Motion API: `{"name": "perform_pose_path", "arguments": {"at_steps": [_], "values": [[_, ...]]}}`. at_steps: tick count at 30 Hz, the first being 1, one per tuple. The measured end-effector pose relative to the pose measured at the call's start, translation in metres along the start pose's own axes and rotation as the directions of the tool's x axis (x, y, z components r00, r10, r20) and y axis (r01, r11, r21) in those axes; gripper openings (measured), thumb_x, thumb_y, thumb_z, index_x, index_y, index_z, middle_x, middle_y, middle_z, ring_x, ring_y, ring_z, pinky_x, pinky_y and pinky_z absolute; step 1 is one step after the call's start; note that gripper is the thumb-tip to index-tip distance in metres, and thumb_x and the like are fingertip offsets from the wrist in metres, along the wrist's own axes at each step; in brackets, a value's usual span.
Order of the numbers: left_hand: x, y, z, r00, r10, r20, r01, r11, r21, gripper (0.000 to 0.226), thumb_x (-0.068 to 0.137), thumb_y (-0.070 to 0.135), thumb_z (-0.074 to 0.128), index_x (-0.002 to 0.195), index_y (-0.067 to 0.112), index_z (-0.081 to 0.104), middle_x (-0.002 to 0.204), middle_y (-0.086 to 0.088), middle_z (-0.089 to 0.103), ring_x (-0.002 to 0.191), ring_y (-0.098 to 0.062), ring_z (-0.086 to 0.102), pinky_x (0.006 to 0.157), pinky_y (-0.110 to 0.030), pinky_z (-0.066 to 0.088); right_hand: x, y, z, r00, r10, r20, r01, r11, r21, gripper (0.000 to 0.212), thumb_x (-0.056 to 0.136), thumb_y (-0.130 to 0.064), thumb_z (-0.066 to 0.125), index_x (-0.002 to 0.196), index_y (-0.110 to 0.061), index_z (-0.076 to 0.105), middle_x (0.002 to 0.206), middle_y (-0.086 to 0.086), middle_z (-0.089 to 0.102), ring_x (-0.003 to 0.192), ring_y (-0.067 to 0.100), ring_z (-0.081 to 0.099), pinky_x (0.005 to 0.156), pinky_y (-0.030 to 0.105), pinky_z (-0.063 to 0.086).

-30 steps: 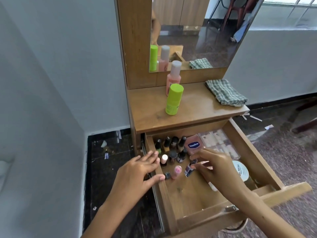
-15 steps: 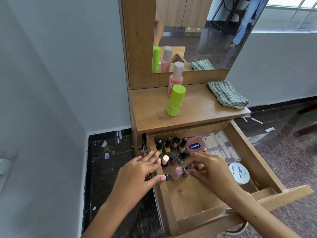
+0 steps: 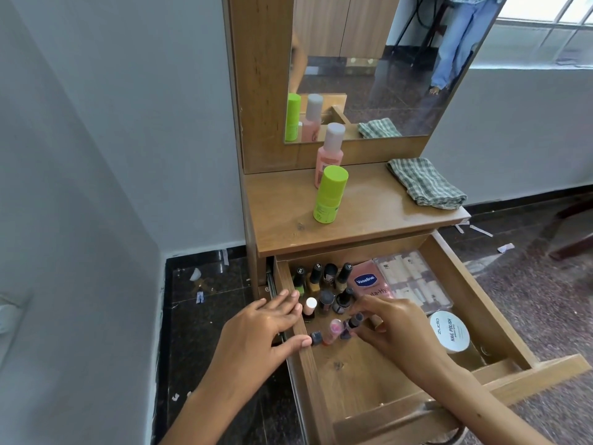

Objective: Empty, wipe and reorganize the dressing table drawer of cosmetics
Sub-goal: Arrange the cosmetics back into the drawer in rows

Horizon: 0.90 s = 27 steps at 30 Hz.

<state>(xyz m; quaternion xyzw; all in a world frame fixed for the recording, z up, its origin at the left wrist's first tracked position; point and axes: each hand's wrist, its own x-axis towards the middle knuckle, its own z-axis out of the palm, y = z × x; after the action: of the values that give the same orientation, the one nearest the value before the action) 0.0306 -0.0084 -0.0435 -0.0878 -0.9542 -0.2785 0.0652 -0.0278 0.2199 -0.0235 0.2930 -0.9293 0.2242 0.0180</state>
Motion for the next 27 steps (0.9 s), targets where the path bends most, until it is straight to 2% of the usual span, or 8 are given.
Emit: {"name": "perform_pose_path", "arguments": {"at_steps": [5,8,12,15,19,21,24,27], "values": [[-0.0006,0.0005,0.0006,1.0,0.009,-0.012,-0.009,1.0,0.005,0.064,0.074,0.071,0.032,0.122,0.033,0.05,0.131,0.027,0.033,0.126,0.011,0.026,0.102,-0.017,0.018,0.0015,-0.0033,-0.0016,1.0,-0.007,0.02,0.006,1.0,0.018,0.03,0.065,-0.017,0.084,0.087,-0.03,0.069,0.067,-0.04,0.036,0.063,-0.01,0.045,0.057,0.017,0.048],[-0.0001,-0.0004,0.0015,1.0,0.01,-0.005,-0.01,1.0,0.003,0.065,0.074,0.071,0.031,0.123,0.034,0.049,0.132,0.027,0.033,0.126,0.012,0.025,0.101,-0.015,0.016,0.0025,-0.0047,-0.0021,1.0,-0.01,0.03,0.009,1.0,0.013,0.029,0.064,-0.018,0.083,0.085,-0.03,0.068,0.063,-0.04,0.034,0.062,-0.005,0.045,0.056,0.021,0.051],[-0.0004,-0.0012,0.0026,0.999,0.026,-0.03,-0.025,0.999,0.028,0.059,0.077,0.069,0.035,0.119,0.033,0.054,0.129,0.026,0.039,0.124,0.011,0.03,0.098,-0.018,0.024,0.003,-0.0036,-0.0024,0.999,-0.013,0.037,0.013,1.0,0.01,0.027,0.065,-0.019,0.083,0.084,-0.031,0.067,0.058,-0.038,0.034,0.06,-0.007,0.041,0.054,0.017,0.044],[-0.0005,-0.0019,0.0031,0.999,0.023,-0.025,-0.022,1.0,0.011,0.057,0.076,0.069,0.037,0.121,0.035,0.05,0.13,0.029,0.036,0.125,0.015,0.024,0.099,-0.015,0.021,0.0027,-0.0035,-0.0025,0.998,0.0,0.059,-0.001,1.0,0.017,0.027,0.066,-0.02,0.083,0.085,-0.032,0.067,0.061,-0.038,0.036,0.061,-0.008,0.043,0.056,0.019,0.049],[-0.0005,-0.0035,0.0039,0.999,0.026,-0.024,-0.025,0.999,0.022,0.058,0.077,0.069,0.036,0.12,0.034,0.051,0.13,0.028,0.036,0.125,0.013,0.026,0.099,-0.017,0.022,0.0025,-0.0071,-0.0057,0.998,0.015,0.061,-0.015,1.0,-0.005,0.029,0.064,-0.021,0.083,0.083,-0.033,0.066,0.056,-0.037,0.034,0.056,-0.018,0.037,0.055,0.006,0.033],[-0.0006,-0.0034,0.0036,0.999,0.027,-0.02,-0.026,0.999,0.027,0.059,0.077,0.071,0.033,0.12,0.034,0.051,0.13,0.027,0.037,0.125,0.011,0.029,0.099,-0.018,0.024,0.0024,-0.009,-0.007,0.998,0.023,0.051,-0.021,0.999,-0.036,0.032,0.06,-0.021,0.085,0.083,-0.034,0.067,0.055,-0.037,0.031,0.054,-0.015,0.035,0.055,0.004,0.027],[0.0003,-0.0015,0.001,1.0,0.02,0.0,-0.02,0.999,0.027,0.061,0.076,0.072,0.031,0.122,0.035,0.048,0.132,0.026,0.036,0.126,0.011,0.028,0.101,-0.017,0.02,0.0016,-0.0096,-0.006,1.0,0.022,0.019,-0.02,0.994,-0.112,0.042,0.052,-0.019,0.089,0.086,-0.034,0.069,0.06,-0.029,0.05,0.053,-0.001,0.049,0.056,0.002,0.023],[0.0008,0.0002,-0.0008,1.0,-0.001,0.03,0.0,1.0,0.023,0.057,0.077,0.068,0.037,0.125,0.037,0.039,0.136,0.028,0.026,0.127,0.016,0.017,0.102,-0.01,0.009,0.0005,-0.0074,-0.0062,1.0,-0.004,-0.008,0.002,0.984,-0.176,0.048,0.048,-0.019,0.092,0.088,-0.034,0.07,0.072,-0.019,0.066,0.06,0.004,0.063,0.054,0.008,0.037]]}}
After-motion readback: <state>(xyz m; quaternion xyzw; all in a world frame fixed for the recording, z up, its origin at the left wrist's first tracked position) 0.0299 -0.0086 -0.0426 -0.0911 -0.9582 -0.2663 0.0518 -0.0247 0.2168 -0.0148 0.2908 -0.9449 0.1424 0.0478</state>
